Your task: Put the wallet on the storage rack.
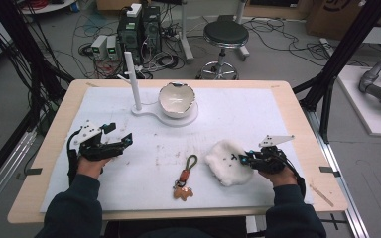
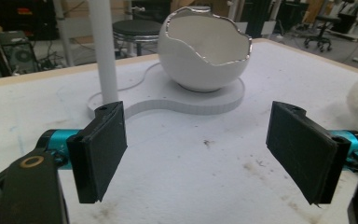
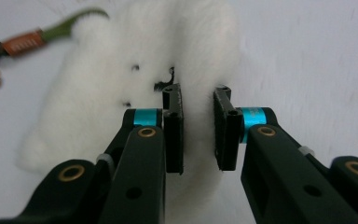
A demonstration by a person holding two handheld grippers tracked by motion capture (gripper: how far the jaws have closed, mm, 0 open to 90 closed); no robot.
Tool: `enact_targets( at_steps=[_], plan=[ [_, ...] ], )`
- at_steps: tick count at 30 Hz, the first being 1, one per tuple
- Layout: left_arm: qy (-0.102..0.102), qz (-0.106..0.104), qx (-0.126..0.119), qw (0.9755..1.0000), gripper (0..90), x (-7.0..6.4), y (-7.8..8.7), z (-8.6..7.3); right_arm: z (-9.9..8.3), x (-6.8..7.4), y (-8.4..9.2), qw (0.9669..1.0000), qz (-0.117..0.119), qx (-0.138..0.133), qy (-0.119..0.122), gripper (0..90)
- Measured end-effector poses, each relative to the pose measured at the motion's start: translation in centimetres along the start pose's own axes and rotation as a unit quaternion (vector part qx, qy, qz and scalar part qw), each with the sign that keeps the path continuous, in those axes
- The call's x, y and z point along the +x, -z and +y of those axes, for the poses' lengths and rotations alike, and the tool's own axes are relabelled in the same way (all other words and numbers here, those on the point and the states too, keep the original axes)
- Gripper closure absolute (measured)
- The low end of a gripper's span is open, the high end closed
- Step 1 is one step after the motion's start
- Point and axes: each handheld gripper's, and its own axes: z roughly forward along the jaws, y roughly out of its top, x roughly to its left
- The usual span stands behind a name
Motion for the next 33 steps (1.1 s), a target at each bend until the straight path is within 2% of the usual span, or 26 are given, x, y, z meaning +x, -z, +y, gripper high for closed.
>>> enact_targets(
  at_steps=[3, 4, 5, 6, 7, 8, 10, 12, 13, 14, 15, 16, 17, 19, 20, 21, 22, 23, 25, 26, 27, 28, 29, 30, 32, 33],
  plan=[
    [0.022, -0.055, 0.011, 0.9982, 20.1, -1.1, -1.0, 0.1, 1.2, 0.9, -0.2, 0.9984, 0.006, -0.041, 0.039, 79.0],
    [0.022, -0.069, 0.019, 0.9972, 20.0, -1.6, -1.3, 0.1, 1.6, 1.2, -0.4, 0.9976, 0.009, -0.05, 0.048, 79.1],
    [0.022, -0.069, 0.019, 0.9972, 20.0, -1.6, -1.3, 0.1, 2.1, 1.5, -0.6, 0.9967, 0.015, -0.058, 0.055, 79.1],
    [0.017, -0.095, 0.029, 0.9949, 20.0, -2.6, -2.1, 0.3, 2.5, 1.8, -0.7, 0.9956, 0.023, -0.067, 0.061, 79.2],
    [0.017, -0.095, 0.029, 0.9949, 20.1, -2.6, -2.1, 0.3, 2.5, 1.8, -0.7, 0.9956, 0.023, -0.067, 0.061, 79.2],
    [0.009, -0.116, 0.032, 0.9927, 20.1, -3.5, -2.7, 0.5, 3.4, 2.6, -1.0, 0.9927, 0.036, -0.085, 0.078, 79.2],
    [0.006, -0.126, 0.033, 0.9915, 21.5, -4.0, -3.0, 0.6, 3.7, 2.9, -1.1, 0.9916, 0.043, -0.09, 0.082, 79.2],
    [0.005, -0.161, 0.037, 0.9862, 25.0, -5.1, -3.8, 0.6, 4.7, 3.9, -1.5, 0.987, 0.062, -0.105, 0.105, 79.3],
    [0.005, -0.161, 0.037, 0.9862, 25.8, -5.1, -3.8, 0.6, 4.7, 3.9, -1.5, 0.987, 0.062, -0.105, 0.105, 79.3],
    [0.003, -0.169, 0.04, 0.9849, 26.9, -5.4, -4.0, 0.6, 5.2, 4.5, -1.8, 0.9847, 0.077, -0.107, 0.113, 79.2],
    [-0.001, -0.19, 0.046, 0.9806, 27.5, -6.2, -4.5, 0.5, 5.5, 4.8, -2.0, 0.9829, 0.087, -0.11, 0.12, 79.2],
    [-0.001, -0.19, 0.046, 0.9806, 27.9, -6.2, -4.5, 0.5, 5.7, 5.1, -2.1, 0.9816, 0.095, -0.112, 0.122, 79.2],
    [0.0, -0.201, 0.049, 0.9783, 27.9, -6.5, -4.8, 0.5, 5.7, 5.1, -2.1, 0.9816, 0.095, -0.112, 0.122, 79.2],
    [-0.006, -0.236, 0.048, 0.9704, 32.4, -7.5, -5.3, 0.6, 6.4, 5.9, -2.7, 0.9774, 0.119, -0.119, 0.128, 79.2],
    [-0.006, -0.236, 0.048, 0.9704, 33.7, -7.5, -5.3, 0.6, 6.6, 6.1, -2.9, 0.9765, 0.123, -0.119, 0.131, 79.2],
    [-0.01, -0.255, 0.051, 0.9655, 35.8, -8.0, -5.6, 0.6, 6.8, 6.3, -3.1, 0.9751, 0.129, -0.119, 0.135, 79.2],
    [-0.01, -0.255, 0.051, 0.9655, 40.7, -8.0, -5.6, 0.6, 6.9, 6.6, -3.3, 0.9743, 0.13, -0.117, 0.142, 79.2],
    [-0.018, -0.276, 0.059, 0.9592, 48.5, -8.4, -5.8, 0.5, 7.1, 6.9, -3.5, 0.9742, 0.131, -0.113, 0.145, 79.1],
    [-0.027, -0.273, 0.066, 0.9595, 66.4, -8.6, -5.9, 0.4, 7.1, 7.0, -3.7, 0.9746, 0.13, -0.111, 0.145, 79.1],
    [-0.025, -0.267, 0.073, 0.9606, 71.0, -8.6, -5.9, 0.4, 7.1, 7.0, -4.0, 0.9775, 0.12, -0.103, 0.139, 77.7],
    [-0.02, -0.27, 0.07, 0.9602, 71.0, -8.5, -5.9, 0.4, 7.1, 7.0, -4.0, 0.9775, 0.12, -0.103, 0.139, 77.7],
    [-0.021, -0.267, 0.062, 0.9615, 74.2, -8.5, -5.8, 0.5, 6.9, 6.7, -4.1, 0.9804, 0.113, -0.107, 0.121, 71.1],
    [-0.025, -0.258, 0.052, 0.9644, 74.7, -8.4, -5.6, 0.7, 6.8, 6.6, -4.2, 0.982, 0.106, -0.11, 0.111, 64.8],
    [-0.025, -0.258, 0.052, 0.9644, 74.9, -8.4, -5.6, 0.7, 6.7, 6.4, -4.2, 0.9843, 0.097, -0.112, 0.096, 57.3],
    [-0.013, -0.242, 0.027, 0.9697, 75.1, -7.9, -5.2, 0.8, 6.4, 5.9, -4.3, 0.9877, 0.086, -0.111, 0.069, 47.3],
    [-0.013, -0.242, 0.027, 0.9697, 75.2, -7.9, -5.2, 0.8, 6.2, 5.6, -4.3, 0.9886, 0.081, -0.112, 0.06, 44.2]
  ],
)
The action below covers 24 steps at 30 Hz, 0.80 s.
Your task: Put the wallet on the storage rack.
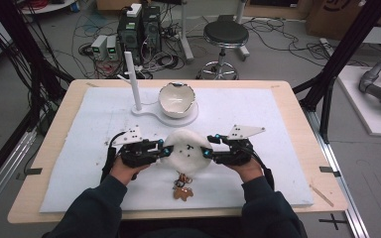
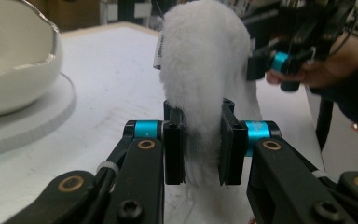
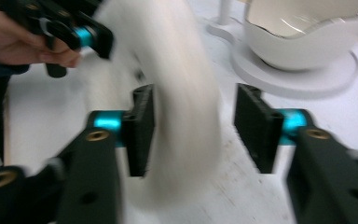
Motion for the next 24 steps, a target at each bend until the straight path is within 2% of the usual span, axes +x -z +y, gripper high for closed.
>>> enact_targets(
  at_steps=[1, 3, 4, 5, 6, 7, 8, 9, 10, 11, 12, 13, 14, 15, 16, 18, 20, 21, 22, 23, 24],
  plan=[
    [0.003, 0.01, -0.022, 0.9997, 75.3, 0.2, 0.5, 0.1, -0.2, -0.2, 0.0, 1.0, 0.001, 0.001, -0.01, 42.6],
    [0.004, 0.012, -0.031, 0.9994, 75.3, 0.2, 0.7, 0.2, -0.6, -0.5, -0.3, 0.9993, 0.019, 0.012, -0.032, 36.8],
    [0.005, 0.012, -0.04, 0.9991, 75.3, 0.3, 0.8, 0.2, -0.6, -0.5, -0.3, 0.9993, 0.019, 0.012, -0.032, 36.8],
    [0.006, 0.011, -0.048, 0.9988, 75.3, 0.3, 0.9, 0.2, -0.9, -0.6, -0.7, 0.9981, 0.036, 0.022, -0.045, 36.8],
    [0.006, 0.01, -0.048, 0.9988, 75.3, 0.2, 0.8, 0.2, -1.4, -0.6, -1.7, 0.9944, 0.071, 0.038, -0.069, 40.6],
    [0.003, 0.01, -0.041, 0.9991, 75.2, 0.1, 0.6, 0.1, -1.5, -0.6, -2.0, 0.9925, 0.087, 0.045, -0.073, 51.8],
    [0.003, 0.01, -0.041, 0.9991, 75.2, 0.1, 0.6, 0.1, -1.5, -0.5, -2.3, 0.9919, 0.098, 0.048, -0.066, 62.8],
    [0.0, 0.014, -0.035, 0.9993, 75.0, 0.1, 0.5, 0.0, -1.5, -0.5, -2.3, 0.9919, 0.098, 0.048, -0.066, 62.8],
    [0.002, 0.017, -0.028, 0.9995, 75.0, 0.1, 0.4, -0.1, -1.4, -0.3, -2.2, 0.9929, 0.092, 0.048, -0.059, 69.9],
    [0.003, 0.02, -0.012, 0.9997, 74.3, 0.2, 0.3, -0.2, -1.1, -0.3, -1.5, 0.9959, 0.072, 0.025, -0.048, 76.0],
    [0.006, 0.017, 0.005, 0.9998, 74.3, 0.3, 0.2, -0.4, -1.1, -0.3, -1.5, 0.9959, 0.072, 0.025, -0.048, 76.0],
    [0.012, 0.006, 0.041, 0.9991, 72.3, 0.3, -0.4, -0.7, -0.7, -0.4, -0.5, 0.9973, 0.052, -0.007, -0.052, 76.8],
    [0.012, 0.006, 0.041, 0.9991, 71.2, 0.3, -0.4, -0.7, -0.7, -0.4, -0.5, 0.9973, 0.052, -0.007, -0.052, 76.8],
    [0.005, 0.007, 0.064, 0.9979, 71.2, 0.1, -0.9, -0.9, -0.6, -0.5, -0.2, 0.9977, 0.042, -0.021, -0.048, 77.0],
    [-0.001, 0.012, 0.074, 0.9972, 67.3, 0.0, -1.1, -0.9, -0.4, -0.4, 0.0, 0.9984, 0.027, -0.029, -0.039, 77.1],
    [-0.006, 0.028, 0.077, 0.9966, 58.5, 0.0, -1.0, -0.7, -0.3, -0.3, 0.2, 0.9991, 0.015, -0.025, -0.029, 77.5],
    [-0.014, 0.047, 0.064, 0.9968, 47.6, 0.1, -0.5, -0.2, -0.2, -0.2, 0.3, 1.0, -0.002, 0.001, 0.002, 77.6],
    [-0.021, 0.052, 0.052, 0.9971, 47.6, 0.1, -0.1, 0.1, -0.2, -0.2, 0.3, 1.0, -0.002, 0.001, 0.002, 77.6],
    [-0.03, 0.056, 0.023, 0.9977, 45.1, 0.0, 0.4, 0.7, -0.1, 0.0, 0.3, 0.9998, -0.001, 0.014, 0.013, 77.6],
    [-0.03, 0.056, 0.023, 0.9977, 44.2, 0.0, 0.4, 0.7, 0.0, 0.1, 0.3, 0.9998, 0.005, 0.014, 0.014, 77.5],
    [-0.036, 0.057, 0.012, 0.9977, 43.7, 0.0, 0.6, 0.9, 0.0, 0.2, 0.2, 0.9997, 0.015, 0.014, 0.014, 77.5]
  ],
)
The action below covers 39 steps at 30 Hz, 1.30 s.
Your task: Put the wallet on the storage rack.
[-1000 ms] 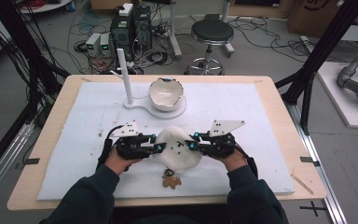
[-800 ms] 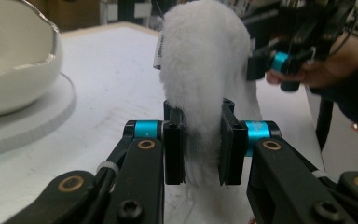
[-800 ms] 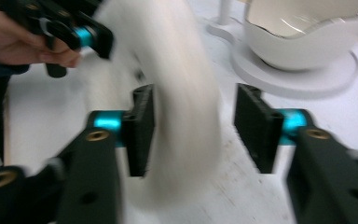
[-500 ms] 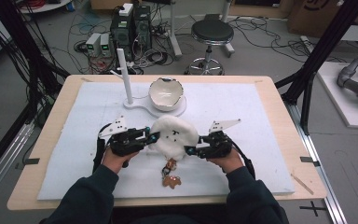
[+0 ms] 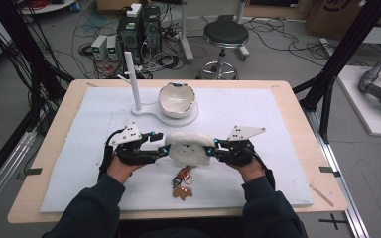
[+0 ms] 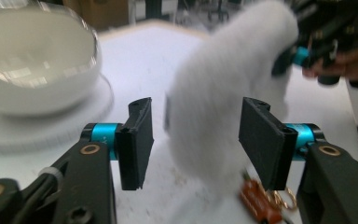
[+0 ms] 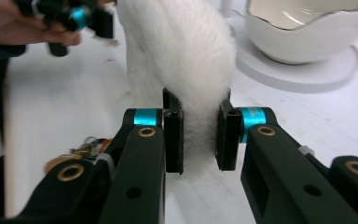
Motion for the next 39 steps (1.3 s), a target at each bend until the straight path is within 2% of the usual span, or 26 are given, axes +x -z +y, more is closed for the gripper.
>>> enact_targets(
  at_steps=[1, 2, 3, 4, 6, 7, 8, 9, 11, 16, 17, 19, 20, 21, 22, 23, 25, 27, 30, 31, 34, 35, 36, 37, 38, 39],
  plan=[
    [0.0, -0.001, -0.005, 1.0, 43.7, -0.1, 0.0, 0.1, 0.0, 0.0, 0.0, 1.0, 0.0, 0.0, 0.0, 77.5],
    [0.0, -0.008, 0.0, 1.0, 52.1, -0.1, -0.2, 0.0, 0.2, 0.3, -0.2, 0.9998, 0.017, -0.004, 0.001, 77.3],
    [0.003, -0.023, 0.01, 0.9997, 52.1, -0.2, -0.4, -0.2, 0.2, 0.3, -0.2, 0.9998, 0.017, -0.004, 0.001, 77.3],
    [-0.001, -0.032, 0.017, 0.9994, 65.6, -0.3, -0.6, -0.5, 0.3, 0.4, -0.2, 0.9997, 0.022, -0.011, -0.004, 77.0],
    [0.013, -0.044, 0.016, 0.9988, 73.7, -0.3, -0.7, -0.8, 0.4, 0.3, 0.0, 0.9994, 0.018, -0.025, -0.016, 75.1],
    [0.018, -0.048, 0.006, 0.9987, 75.2, -0.2, -0.6, -0.8, 0.3, 0.1, 0.1, 0.999, 0.021, -0.032, -0.024, 72.5],
    [0.025, -0.045, -0.011, 0.9986, 76.3, -0.1, -0.4, -0.7, 0.2, -0.2, 0.3, 0.9983, 0.003, -0.043, -0.04, 59.3],
    [0.025, -0.045, -0.011, 0.9986, 76.3, -0.1, -0.4, -0.7, 0.2, -0.2, 0.3, 0.9983, 0.003, -0.043, -0.04, 59.3],
    [0.037, -0.043, -0.028, 0.998, 76.4, 0.2, 0.0, -0.7, -0.4, -0.6, 0.2, 0.9974, -0.011, -0.041, -0.057, 44.7],
    [0.051, -0.044, -0.063, 0.9957, 76.4, 0.5, 0.5, -0.7, -1.1, -0.9, -0.9, 0.9964, 0.014, -0.003, -0.083, 34.3],
    [0.052, -0.046, -0.065, 0.9954, 76.4, 0.4, 0.5, -0.6, -1.4, -0.9, -1.8, 0.9947, 0.041, 0.011, -0.094, 36.5],
    [0.047, -0.048, -0.061, 0.9959, 76.4, 0.3, 0.4, -0.7, -1.4, -0.8, -2.0, 0.9943, 0.047, 0.011, -0.095, 41.6],
    [0.042, -0.046, -0.048, 0.9969, 76.2, 0.3, 0.1, -0.9, -1.3, -0.7, -2.0, 0.9942, 0.067, 0.0, -0.085, 64.0],
    [0.042, -0.046, -0.048, 0.9969, 76.1, 0.3, 0.1, -0.9, -1.3, -0.7, -2.0, 0.9942, 0.067, 0.0, -0.085, 64.0],
    [0.049, -0.043, -0.039, 0.9971, 75.7, 0.3, 0.0, -1.0, -1.0, -0.6, -1.3, 0.9957, 0.051, -0.02, -0.075, 72.8],
    [0.049, -0.043, -0.039, 0.9971, 75.4, 0.3, 0.0, -1.0, -1.0, -0.6, -1.3, 0.9957, 0.051, -0.02, -0.075, 72.8],
    [0.053, -0.046, -0.017, 0.9974, 75.1, 0.2, -0.4, -1.2, -0.8, -0.7, -0.7, 0.9943, 0.044, -0.05, -0.083, 75.4],
    [0.051, -0.046, -0.001, 0.9977, 74.2, 0.0, -0.8, -1.4, -0.3, -0.6, 0.1, 0.9939, 0.023, -0.08, -0.073, 76.8],
    [0.051, -0.041, 0.007, 0.9978, 72.7, 0.0, -1.0, -1.5, -0.1, -0.4, 0.2, 0.9939, 0.015, -0.088, -0.064, 77.4],
    [0.052, -0.038, 0.007, 0.9979, 67.7, 0.0, -0.9, -1.5, 0.2, -0.2, 0.3, 0.9944, 0.006, -0.091, -0.054, 77.9],
    [0.062, 0.002, 0.011, 0.998, 57.6, 0.6, -0.4, -1.5, 0.5, -0.1, 0.5, 0.9949, -0.009, -0.09, -0.045, 78.1],
    [0.062, 0.014, 0.01, 0.9979, 49.7, 0.9, -0.1, -1.5, 0.9, -0.3, 0.8, 0.9945, -0.021, -0.093, -0.043, 78.2],
    [0.064, 0.022, 0.009, 0.9977, 49.7, 1.1, 0.2, -1.5, 0.9, -0.3, 0.8, 0.9945, -0.021, -0.093, -0.043, 78.2],
    [0.066, 0.04, 0.001, 0.997, 44.6, 1.7, 1.1, -1.4, 1.4, -0.6, 1.0, 0.9947, -0.035, -0.091, -0.034, 78.2],
    [0.066, 0.04, 0.001, 0.997, 42.9, 1.7, 1.1, -1.4, 1.4, -0.6, 1.0, 0.9947, -0.035, -0.091, -0.034, 78.2],
    [0.066, 0.059, -0.006, 0.996, 40.5, 2.3, 2.0, -1.3, 1.9, -0.8, 1.2, 0.995, -0.048, -0.083, -0.027, 78.2]
  ],
)
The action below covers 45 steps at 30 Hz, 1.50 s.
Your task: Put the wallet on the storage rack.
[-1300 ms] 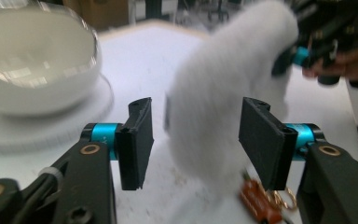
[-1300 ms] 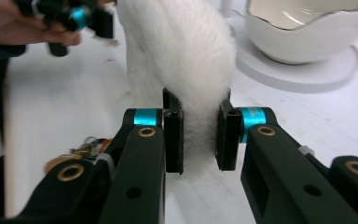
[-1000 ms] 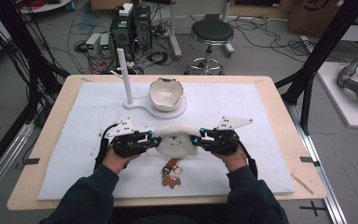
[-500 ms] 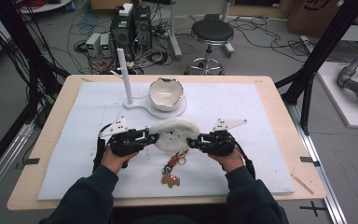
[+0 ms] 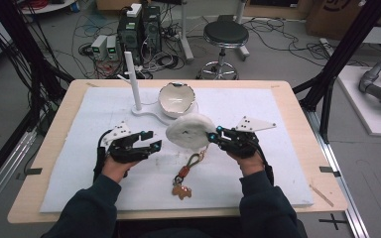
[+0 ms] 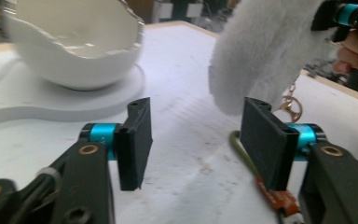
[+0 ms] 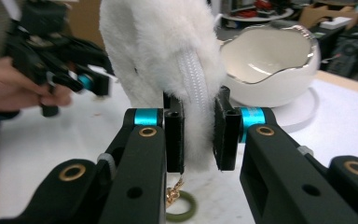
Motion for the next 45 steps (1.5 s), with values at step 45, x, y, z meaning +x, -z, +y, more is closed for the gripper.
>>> enact_targets(
  at_steps=[45],
  plan=[
    [0.051, 0.099, -0.021, 0.9935, 22.1, 6.0, 4.6, -1.0, 12.1, -6.7, -13.4, 0.9611, -0.111, 0.143, 0.209, 78.2]
  ],
)
